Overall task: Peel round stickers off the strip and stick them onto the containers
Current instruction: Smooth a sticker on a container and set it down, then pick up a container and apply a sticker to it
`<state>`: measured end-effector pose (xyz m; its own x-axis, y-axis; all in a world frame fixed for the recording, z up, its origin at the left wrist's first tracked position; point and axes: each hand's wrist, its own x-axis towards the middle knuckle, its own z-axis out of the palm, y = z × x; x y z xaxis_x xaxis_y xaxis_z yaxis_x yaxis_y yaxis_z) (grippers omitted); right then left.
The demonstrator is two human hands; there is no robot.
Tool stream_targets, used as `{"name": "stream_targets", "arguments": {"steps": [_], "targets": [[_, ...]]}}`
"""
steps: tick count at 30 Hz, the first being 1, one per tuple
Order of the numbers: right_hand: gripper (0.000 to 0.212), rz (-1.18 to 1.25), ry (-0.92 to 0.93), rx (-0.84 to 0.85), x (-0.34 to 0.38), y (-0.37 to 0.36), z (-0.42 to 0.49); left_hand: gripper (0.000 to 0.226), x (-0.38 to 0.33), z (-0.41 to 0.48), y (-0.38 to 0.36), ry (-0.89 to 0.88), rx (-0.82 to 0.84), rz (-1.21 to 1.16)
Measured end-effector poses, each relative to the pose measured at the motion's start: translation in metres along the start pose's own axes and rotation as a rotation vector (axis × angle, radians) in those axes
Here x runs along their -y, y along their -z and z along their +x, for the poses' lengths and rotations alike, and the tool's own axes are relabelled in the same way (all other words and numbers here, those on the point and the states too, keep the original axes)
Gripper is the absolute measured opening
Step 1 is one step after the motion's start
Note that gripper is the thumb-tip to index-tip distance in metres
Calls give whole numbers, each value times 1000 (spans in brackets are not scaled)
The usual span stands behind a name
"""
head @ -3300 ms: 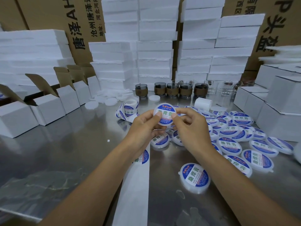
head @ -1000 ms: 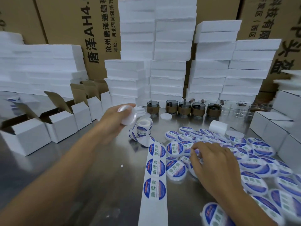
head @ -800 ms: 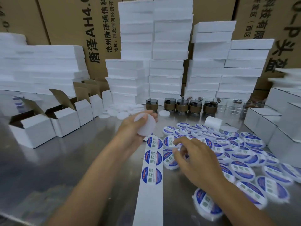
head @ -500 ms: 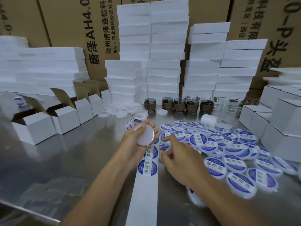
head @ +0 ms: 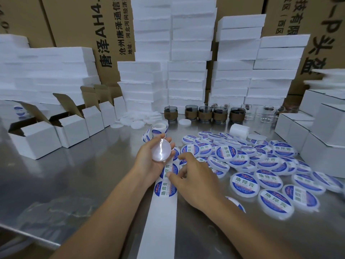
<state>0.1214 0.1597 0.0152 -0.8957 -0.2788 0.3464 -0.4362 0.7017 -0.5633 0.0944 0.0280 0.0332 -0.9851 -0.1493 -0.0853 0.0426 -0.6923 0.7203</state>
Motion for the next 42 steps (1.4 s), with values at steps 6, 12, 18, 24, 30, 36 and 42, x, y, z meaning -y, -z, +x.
{"name": "stream_targets", "arguments": {"steps": [6, 12, 18, 24, 30, 36, 42], "targets": [[57, -269, -25, 37, 3, -2, -2, 12, 1, -1, -1, 27, -4, -55], [53, -272, -71, 52, 2, 1, 0, 9, -3, -3, 0, 24, 36, -108], [39, -199, -183, 93, 0, 5, 6, 8, -4, -3, -2, 30, 26, -91], [38, -36, -237, 77, -7, 10, 11, 8, -6, -3, -2, -18, 31, -70], [32, 329, -239, -293, -19, 25, 23, 8, 0, 2, -4, -268, -123, 244], [34, 348, -202, -393, -26, 26, 24, 19, 11, -1, -2, -106, 94, 646], [26, 206, -143, -413, -24, 22, 22, 14, 13, -4, -2, -89, 141, 679]]}}
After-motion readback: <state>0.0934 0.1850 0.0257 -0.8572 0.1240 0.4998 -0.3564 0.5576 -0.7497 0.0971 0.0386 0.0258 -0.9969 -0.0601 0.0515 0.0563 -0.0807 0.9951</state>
